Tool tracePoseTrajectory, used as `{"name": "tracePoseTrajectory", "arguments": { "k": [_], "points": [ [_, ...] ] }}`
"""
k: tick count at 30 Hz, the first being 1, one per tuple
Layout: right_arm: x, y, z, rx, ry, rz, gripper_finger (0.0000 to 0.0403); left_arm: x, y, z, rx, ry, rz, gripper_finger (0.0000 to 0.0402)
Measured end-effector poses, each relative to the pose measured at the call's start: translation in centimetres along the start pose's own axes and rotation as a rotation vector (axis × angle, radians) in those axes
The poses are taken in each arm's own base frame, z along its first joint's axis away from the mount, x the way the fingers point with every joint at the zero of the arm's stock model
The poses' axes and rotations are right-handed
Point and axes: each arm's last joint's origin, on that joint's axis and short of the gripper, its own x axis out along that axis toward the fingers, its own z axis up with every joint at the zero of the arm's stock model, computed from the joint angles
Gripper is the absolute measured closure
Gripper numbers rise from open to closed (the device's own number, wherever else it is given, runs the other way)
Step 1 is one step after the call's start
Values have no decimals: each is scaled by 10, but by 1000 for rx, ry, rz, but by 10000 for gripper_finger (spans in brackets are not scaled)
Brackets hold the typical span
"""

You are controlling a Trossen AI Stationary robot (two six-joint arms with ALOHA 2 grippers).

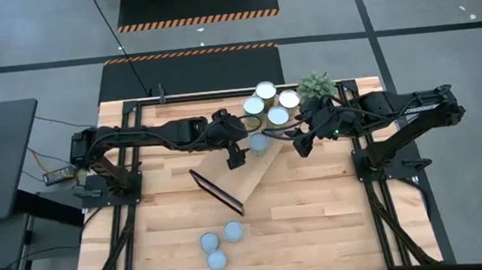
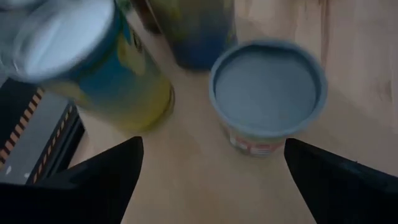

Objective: Pick and place cans onto a shelf
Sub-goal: Put the canned green peas on the shelf, then put the canned mixed vegetables on the shelf

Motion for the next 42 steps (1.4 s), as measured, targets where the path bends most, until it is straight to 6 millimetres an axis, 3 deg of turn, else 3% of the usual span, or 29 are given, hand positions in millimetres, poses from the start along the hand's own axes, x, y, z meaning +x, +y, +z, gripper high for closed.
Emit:
{"name": "tracePoseTrajectory", "arguments": {
  "k": [9, 12, 25, 30, 36, 42],
  "points": [
    [-2, 3, -1, -14, -2, 17, 105, 2, -1, 4, -24, -36, -5, 6],
    [-2, 3, -2, -15, -3, 18, 105, -6, -1, 5, -23, -46, -42, 6],
    [-2, 5, 0, -22, -15, 27, 105, -95, -28, 2, 39, -127, -203, 45],
    [-2, 6, 0, -20, -21, 35, 105, -133, -40, 1, 29, -210, -349, 54],
    [-3, 7, -1, -21, -23, 44, 105, -166, -68, -17, 97, -146, -557, 54],
    [-6, 12, -3, -19, -24, 68, 105, -189, -102, -40, 139, -52, -644, 54]
  ]
}}
